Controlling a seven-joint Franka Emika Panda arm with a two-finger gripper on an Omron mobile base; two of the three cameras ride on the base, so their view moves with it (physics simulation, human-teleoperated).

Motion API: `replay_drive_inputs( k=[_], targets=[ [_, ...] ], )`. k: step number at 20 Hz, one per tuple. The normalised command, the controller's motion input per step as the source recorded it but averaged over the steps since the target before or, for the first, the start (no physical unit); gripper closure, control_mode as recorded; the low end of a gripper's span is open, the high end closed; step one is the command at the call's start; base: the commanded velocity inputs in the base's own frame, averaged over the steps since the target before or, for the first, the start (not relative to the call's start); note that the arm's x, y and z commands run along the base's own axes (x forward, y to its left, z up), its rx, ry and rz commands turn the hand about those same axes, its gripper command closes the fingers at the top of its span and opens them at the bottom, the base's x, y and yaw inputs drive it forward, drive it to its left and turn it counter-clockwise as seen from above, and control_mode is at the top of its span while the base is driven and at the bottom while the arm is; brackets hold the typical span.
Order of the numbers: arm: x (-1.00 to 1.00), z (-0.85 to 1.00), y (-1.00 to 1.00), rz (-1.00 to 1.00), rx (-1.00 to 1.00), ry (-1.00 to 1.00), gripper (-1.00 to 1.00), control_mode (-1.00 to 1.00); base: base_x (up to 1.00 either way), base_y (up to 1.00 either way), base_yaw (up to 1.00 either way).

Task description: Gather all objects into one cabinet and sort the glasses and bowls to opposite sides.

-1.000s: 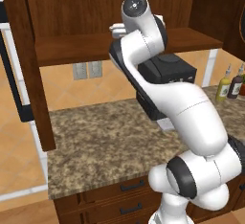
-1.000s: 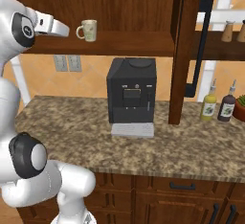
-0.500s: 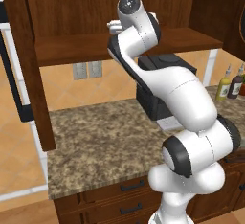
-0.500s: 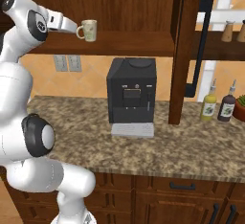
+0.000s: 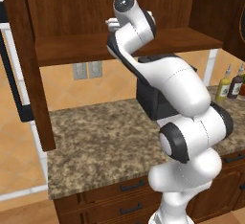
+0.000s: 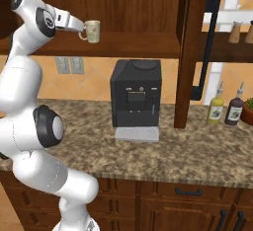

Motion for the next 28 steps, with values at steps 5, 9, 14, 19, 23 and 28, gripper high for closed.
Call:
replay_drive_inputs(
  k=[5, 9, 14, 19, 23, 28],
  targets=[
    [0.32, 0.0, -0.01, -0.05, 0.0, 0.0, -1.0, -1.0, 0.0, 0.0, 0.0],
    [0.16, 0.0, 0.0, -0.03, 0.0, 0.0, -1.0, -1.0, 0.0, 0.0, 0.0],
    [0.03, 0.0, 0.0, -0.01, 0.0, 0.0, -1.0, -1.0, 0.0, 0.0, 0.0],
    [0.0, -0.04, -0.16, -0.01, 0.0, 0.0, -1.0, -1.0, 0.0, 0.0, 0.0],
    [0.04, -0.17, -0.17, -0.01, 0.0, 0.0, -1.0, -1.0, 0.0, 0.0, 0.0],
    [0.05, -0.16, -0.02, -0.01, 0.0, -0.01, -1.0, -1.0, 0.0, 0.0, 0.0]
  ],
)
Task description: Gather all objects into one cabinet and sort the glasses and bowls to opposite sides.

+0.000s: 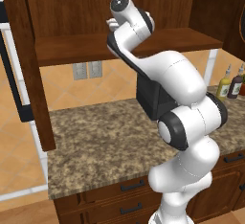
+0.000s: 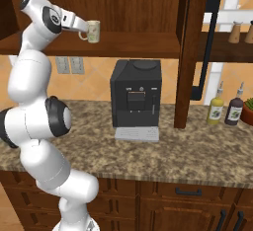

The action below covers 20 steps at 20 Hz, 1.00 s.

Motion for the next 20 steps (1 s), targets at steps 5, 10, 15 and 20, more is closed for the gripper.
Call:
replay_drive_inputs(
  k=[5, 10, 15, 20],
  targets=[
    [0.13, -0.04, 0.01, -0.01, -0.01, 0.0, -1.0, -1.0, 0.0, 0.0, 0.0],
    [0.22, -0.04, 0.02, -0.02, -0.01, 0.0, -1.0, -1.0, 0.0, 0.0, 0.0],
    [0.26, 0.0, 0.28, -0.03, -0.03, 0.0, -1.0, -1.0, 0.0, 0.0, 0.0],
    [0.27, 0.0, 0.42, -0.06, -0.05, 0.0, -1.0, -1.0, 0.0, 0.0, 0.0]
  ],
)
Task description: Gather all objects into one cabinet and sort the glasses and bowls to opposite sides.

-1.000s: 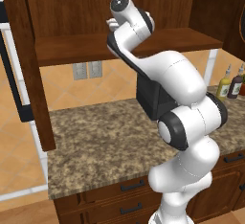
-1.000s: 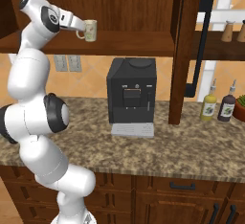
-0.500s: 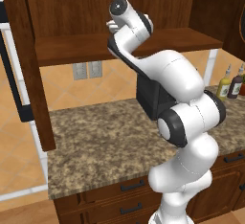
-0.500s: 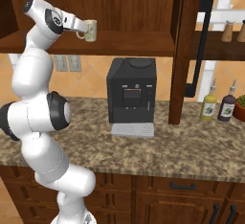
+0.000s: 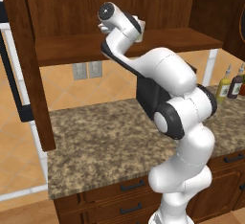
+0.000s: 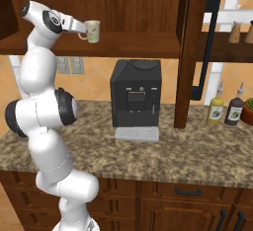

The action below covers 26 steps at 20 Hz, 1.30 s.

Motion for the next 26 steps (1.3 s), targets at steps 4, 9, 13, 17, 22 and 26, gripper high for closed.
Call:
replay_drive_inputs(
  k=[4, 9, 13, 17, 22, 26],
  targets=[
    [0.05, 0.0, 0.31, -0.04, -0.02, 0.0, 1.0, -1.0, 0.0, 0.0, 0.0],
    [0.11, 0.0, -0.05, -0.12, 0.02, 0.0, 1.0, -1.0, 0.0, 0.0, 0.0],
    [0.07, 0.0, -0.09, -0.15, 0.03, 0.0, 1.0, -1.0, 0.0, 0.0, 0.0],
    [0.0, 0.16, -0.04, -0.12, 0.05, -0.01, 1.0, -1.0, 0.0, 0.0, 0.0],
    [-0.37, 0.72, -0.01, 0.0, 0.18, -0.09, 1.0, -1.0, 0.0, 0.0, 0.0],
    [-0.75, 0.81, -0.09, 0.05, 0.26, -0.1, 1.0, -1.0, 0.0, 0.0, 0.0]
  ],
)
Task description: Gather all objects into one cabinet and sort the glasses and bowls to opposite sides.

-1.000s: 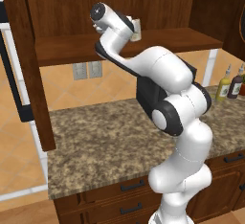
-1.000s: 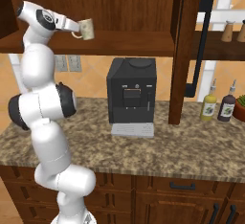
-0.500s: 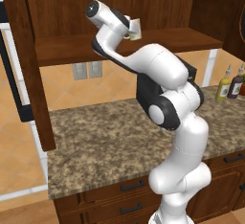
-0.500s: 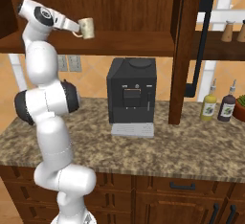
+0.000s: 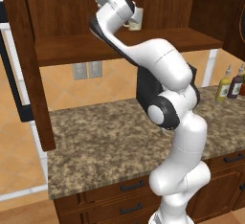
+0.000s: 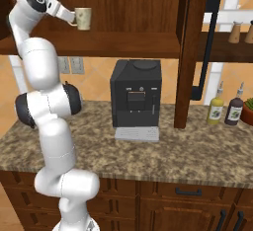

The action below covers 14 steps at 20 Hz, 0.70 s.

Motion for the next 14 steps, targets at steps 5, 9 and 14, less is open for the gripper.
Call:
replay_drive_inputs(
  k=[5, 9, 14],
  targets=[
    [-1.0, -0.42, -0.44, 0.2, 0.06, -0.13, 1.0, -1.0, 0.0, 0.0, 0.0],
    [-1.0, -1.0, -0.4, 0.29, -0.04, -0.21, 1.0, -1.0, 0.0, 0.0, 0.0],
    [-1.0, -0.85, -0.54, 0.31, -0.01, -0.22, 1.0, -1.0, 0.0, 0.0, 0.0]
  ],
)
